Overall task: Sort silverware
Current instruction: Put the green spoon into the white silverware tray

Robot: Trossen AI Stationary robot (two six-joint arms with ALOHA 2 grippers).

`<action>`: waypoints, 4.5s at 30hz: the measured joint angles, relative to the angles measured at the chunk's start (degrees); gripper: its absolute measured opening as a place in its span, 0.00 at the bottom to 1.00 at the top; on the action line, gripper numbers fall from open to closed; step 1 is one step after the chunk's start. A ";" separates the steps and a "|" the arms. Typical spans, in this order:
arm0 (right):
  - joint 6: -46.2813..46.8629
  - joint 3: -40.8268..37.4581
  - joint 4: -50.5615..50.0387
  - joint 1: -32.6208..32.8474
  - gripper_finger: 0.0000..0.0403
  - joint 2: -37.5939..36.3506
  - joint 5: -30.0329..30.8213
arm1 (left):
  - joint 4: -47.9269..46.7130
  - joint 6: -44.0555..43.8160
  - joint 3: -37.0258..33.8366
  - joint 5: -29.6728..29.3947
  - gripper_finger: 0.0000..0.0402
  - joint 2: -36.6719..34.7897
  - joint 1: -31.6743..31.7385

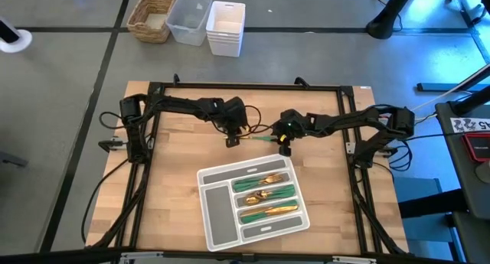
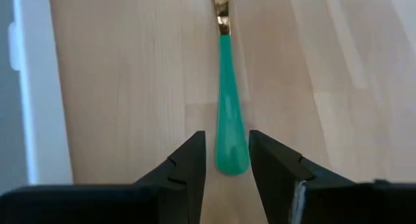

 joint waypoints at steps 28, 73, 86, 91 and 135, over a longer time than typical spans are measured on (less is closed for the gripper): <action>-1.31 14.97 -15.29 -0.07 0.30 11.14 7.82 | -0.15 1.02 0.02 -0.01 0.01 0.10 0.00; -7.68 18.59 -22.12 -4.87 0.32 11.01 5.18 | -0.23 6.08 0.04 -0.02 0.01 0.10 0.02; -10.19 18.93 -19.97 -4.83 0.44 15.94 1.38 | -0.30 6.05 0.04 -0.02 0.01 0.10 0.02; -10.38 18.88 -19.95 -4.92 0.38 16.39 1.67 | -0.22 6.08 0.04 -0.02 0.01 0.12 0.00; -5.89 18.62 -19.22 -4.84 0.01 16.80 -7.00 | 16.94 9.04 0.37 -1.69 0.30 11.83 -0.50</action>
